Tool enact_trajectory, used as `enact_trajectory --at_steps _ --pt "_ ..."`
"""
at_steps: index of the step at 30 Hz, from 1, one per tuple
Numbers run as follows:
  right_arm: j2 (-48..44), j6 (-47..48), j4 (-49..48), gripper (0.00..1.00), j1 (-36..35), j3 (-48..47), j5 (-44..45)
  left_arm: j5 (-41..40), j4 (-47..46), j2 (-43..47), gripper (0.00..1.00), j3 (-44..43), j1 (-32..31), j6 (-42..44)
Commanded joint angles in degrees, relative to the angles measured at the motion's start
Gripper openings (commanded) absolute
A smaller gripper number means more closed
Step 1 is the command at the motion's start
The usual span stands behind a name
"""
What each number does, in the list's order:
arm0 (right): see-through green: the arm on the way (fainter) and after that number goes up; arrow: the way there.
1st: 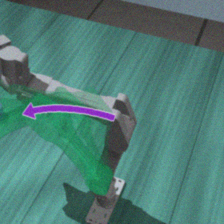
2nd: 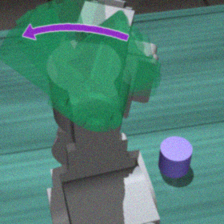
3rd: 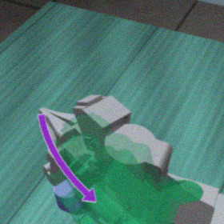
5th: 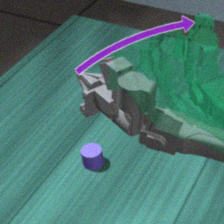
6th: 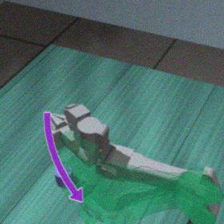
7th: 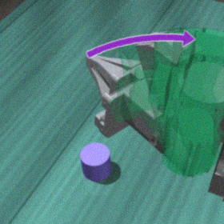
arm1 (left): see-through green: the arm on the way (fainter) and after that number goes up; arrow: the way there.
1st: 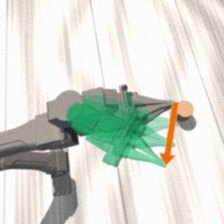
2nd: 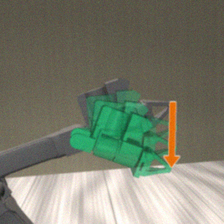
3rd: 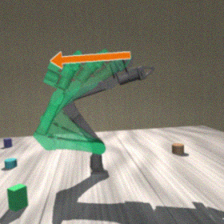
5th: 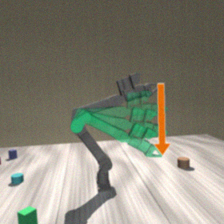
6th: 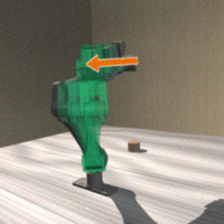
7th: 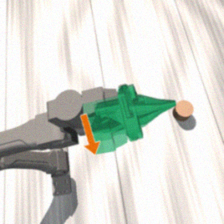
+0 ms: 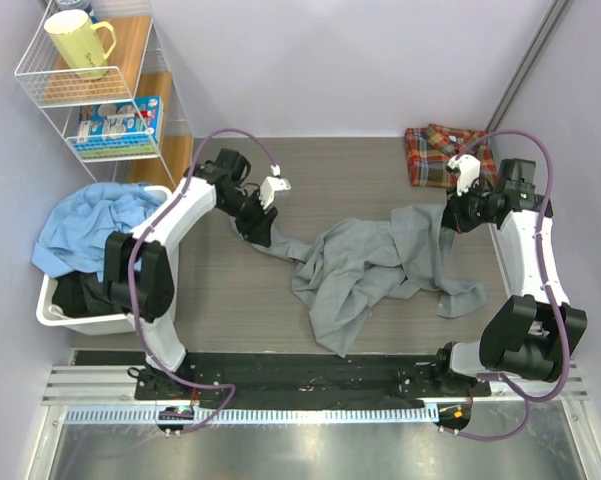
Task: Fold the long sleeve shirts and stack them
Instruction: Flatten the shirt out
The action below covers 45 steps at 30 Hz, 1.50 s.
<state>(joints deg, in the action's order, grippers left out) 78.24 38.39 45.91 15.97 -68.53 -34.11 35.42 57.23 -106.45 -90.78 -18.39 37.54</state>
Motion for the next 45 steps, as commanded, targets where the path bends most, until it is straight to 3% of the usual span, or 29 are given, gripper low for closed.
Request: enact_trajectory --at_steps 1,7,10,17,20,23,24,27,30,33,36,39,45 --pt "-2.48 -2.26 -1.00 0.01 0.21 -4.85 -3.51 12.03 -5.80 5.63 0.44 9.03 -2.52 0.33" --pt "-2.12 -5.25 -1.26 0.01 0.21 -8.98 -4.91 10.73 -14.42 5.56 0.42 15.02 -8.23 -0.18" --pt "-2.12 -6.31 -1.26 0.01 0.21 -9.95 -5.27 4.85 -18.98 4.42 0.44 16.33 -11.39 -3.43" --pt "-1.95 -7.54 -1.35 0.01 0.21 -11.18 -5.36 2.02 -21.81 1.34 0.45 16.25 -16.32 -4.05" --pt "-1.95 -8.33 -1.61 0.01 0.21 -12.06 -5.62 3.25 -21.81 0.72 0.39 16.60 -16.68 -4.49" --pt "-2.47 -10.09 -2.58 0.01 0.21 -13.20 -6.06 2.99 -21.64 1.77 0.17 16.43 -15.54 -8.08" --pt "-2.74 -10.70 -3.02 0.01 0.21 -13.47 -5.88 3.51 -21.11 3.26 0.10 15.91 -14.58 -9.66" --pt "-4.66 -14.30 -6.08 0.01 1.08 -14.26 -4.48 2.21 -18.48 6.77 0.00 12.05 -10.10 -16.43" --pt "-6.86 -20.09 -12.23 0.01 4.06 -14.35 -3.78 -1.48 -11.11 10.73 0.00 2.74 -5.70 -20.92" --pt "-7.92 -26.69 -18.83 0.01 7.06 -14.96 -3.25 -5.79 -0.68 11.80 0.00 -9.79 -5.51 -20.84" --pt "-8.28 -28.72 -21.65 0.01 7.68 -16.72 -2.72 -9.92 7.59 9.96 0.00 -21.22 -7.61 -22.16" --pt "-7.66 -29.25 -21.74 0.01 7.68 -17.60 -4.21 -16.14 12.36 6.71 0.00 -26.19 -13.58 -23.12" --pt "-6.43 -26.46 -20.08 0.01 7.59 -14.71 -4.83 -20.55 11.52 -1.20 0.00 -19.28 -27.46 -29.08"
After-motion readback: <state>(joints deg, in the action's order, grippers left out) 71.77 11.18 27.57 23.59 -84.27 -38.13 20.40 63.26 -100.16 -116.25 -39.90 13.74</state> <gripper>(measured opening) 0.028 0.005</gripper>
